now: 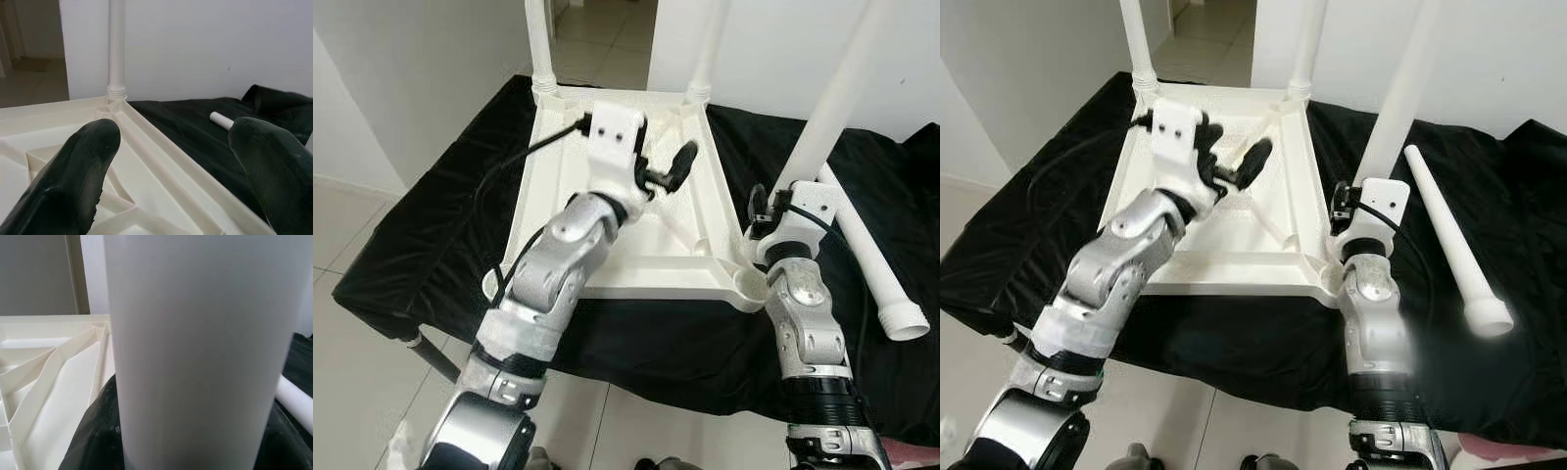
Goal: Building children table
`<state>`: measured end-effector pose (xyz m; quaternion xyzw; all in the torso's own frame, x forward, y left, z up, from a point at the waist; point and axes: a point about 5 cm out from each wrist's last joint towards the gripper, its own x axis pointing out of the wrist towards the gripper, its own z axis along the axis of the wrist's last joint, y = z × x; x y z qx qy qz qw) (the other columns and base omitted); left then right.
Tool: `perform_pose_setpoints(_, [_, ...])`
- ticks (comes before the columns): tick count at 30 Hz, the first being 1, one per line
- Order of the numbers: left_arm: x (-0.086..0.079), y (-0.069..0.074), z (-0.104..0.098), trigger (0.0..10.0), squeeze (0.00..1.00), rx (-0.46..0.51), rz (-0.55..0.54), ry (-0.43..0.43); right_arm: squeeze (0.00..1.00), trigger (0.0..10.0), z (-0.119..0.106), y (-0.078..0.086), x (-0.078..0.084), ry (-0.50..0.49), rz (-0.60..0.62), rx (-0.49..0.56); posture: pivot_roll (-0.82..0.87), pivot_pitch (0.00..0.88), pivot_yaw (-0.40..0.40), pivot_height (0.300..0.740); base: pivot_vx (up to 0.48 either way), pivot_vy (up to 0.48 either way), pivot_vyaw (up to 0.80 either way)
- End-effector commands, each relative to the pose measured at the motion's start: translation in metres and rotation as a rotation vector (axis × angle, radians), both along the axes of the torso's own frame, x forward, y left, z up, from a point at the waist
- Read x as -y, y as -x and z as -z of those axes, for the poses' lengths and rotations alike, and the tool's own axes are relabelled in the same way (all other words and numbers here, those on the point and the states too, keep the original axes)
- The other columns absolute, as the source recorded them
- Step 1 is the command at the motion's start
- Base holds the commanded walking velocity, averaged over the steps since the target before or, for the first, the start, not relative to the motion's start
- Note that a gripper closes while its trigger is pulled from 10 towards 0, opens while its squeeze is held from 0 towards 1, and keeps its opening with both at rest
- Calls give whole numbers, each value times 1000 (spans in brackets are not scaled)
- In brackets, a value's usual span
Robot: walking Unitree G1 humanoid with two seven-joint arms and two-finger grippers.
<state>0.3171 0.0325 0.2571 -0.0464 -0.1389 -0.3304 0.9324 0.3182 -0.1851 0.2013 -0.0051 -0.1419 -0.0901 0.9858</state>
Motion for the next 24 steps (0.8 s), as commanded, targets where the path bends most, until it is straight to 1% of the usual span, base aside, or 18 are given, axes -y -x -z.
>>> perform_pose_setpoints(1, [8, 11, 1, 10000, 0, 58, 175, -52, 0, 10000, -3, 4, 4, 0, 8, 24, -39, 99, -10, 740, 0, 0, 0])
perform_pose_setpoints(3, [6, 16, 6, 10000, 0, 74, 193, -71, 0, 10000, -3, 7, 6, 8, 5, 28, -35, 100, -8, 740, 0, 0, 0])
perform_pose_setpoints(6, [6, 17, 8, 10000, 0, 81, 198, -80, 0, 10000, -3, 8, 6, 15, 4, 29, -33, 101, -8, 740, 0, 0, 0])
perform_pose_setpoints(7, [5, 20, 11, 10000, 0, 95, 205, -100, 0, 10000, -1, 11, 5, 34, -20, 28, -23, 104, -9, 740, 0, 0, 0])
perform_pose_setpoints(8, [5, 20, 11, 10000, 0, 95, 205, -100, 0, 10000, -1, 11, 5, 34, -20, 28, -23, 104, -9, 740, 0, 0, 0])
perform_pose_setpoints(9, [4, 22, 15, 10000, 0, 91, 222, -115, 0, 10000, 0, 13, 4, 57, -35, 31, -18, 105, -10, 740, 0, 0, 0])
perform_pose_setpoints(10, [4, 22, 15, 10000, 0, 91, 222, -115, 0, 10000, 0, 13, 4, 57, -35, 31, -18, 105, -10, 740, 0, 0, 0])
perform_pose_setpoints(12, [3, 26, 27, 10000, 0, 76, 257, -158, 0, 10000, 6, 19, 2, 86, -61, 24, -7, 109, -11, 740, 0, 0, 0])
perform_pose_setpoints(13, [3, 26, 27, 10000, 0, 76, 257, -158, 0, 10000, 6, 19, 2, 86, -61, 24, -7, 109, -11, 740, 0, 0, 0])
perform_pose_setpoints(15, [3, 33, 38, 10000, 0, 74, 306, -210, 0, 10000, 13, 25, 1, 89, -84, 7, -3, 110, -11, 740, 0, 0, 0])
perform_pose_setpoints(16, [3, 33, 38, 10000, 0, 74, 306, -210, 0, 10000, 13, 25, 1, 89, -84, 7, -3, 110, -11, 740, 0, 0, 0])
perform_pose_setpoints(17, [3, 39, 45, 10000, 0, 65, 339, -236, 0, 10000, 18, 27, 1, 88, -91, -7, -1, 112, -11, 740, 0, 0, 0])
perform_pose_setpoints(22, [3, 42, 50, 10000, 0, 61, 358, -248, 0, 10000, 21, 30, 1, 90, -103, -15, 1, 116, -8, 740, 0, 0, 0])
perform_pose_setpoints(24, [0, 46, 59, 10000, 0, 50, 383, -282, 0, 10000, 25, 34, -1, 99, -129, -17, 1, 120, -4, 740, 0, 0, 0])
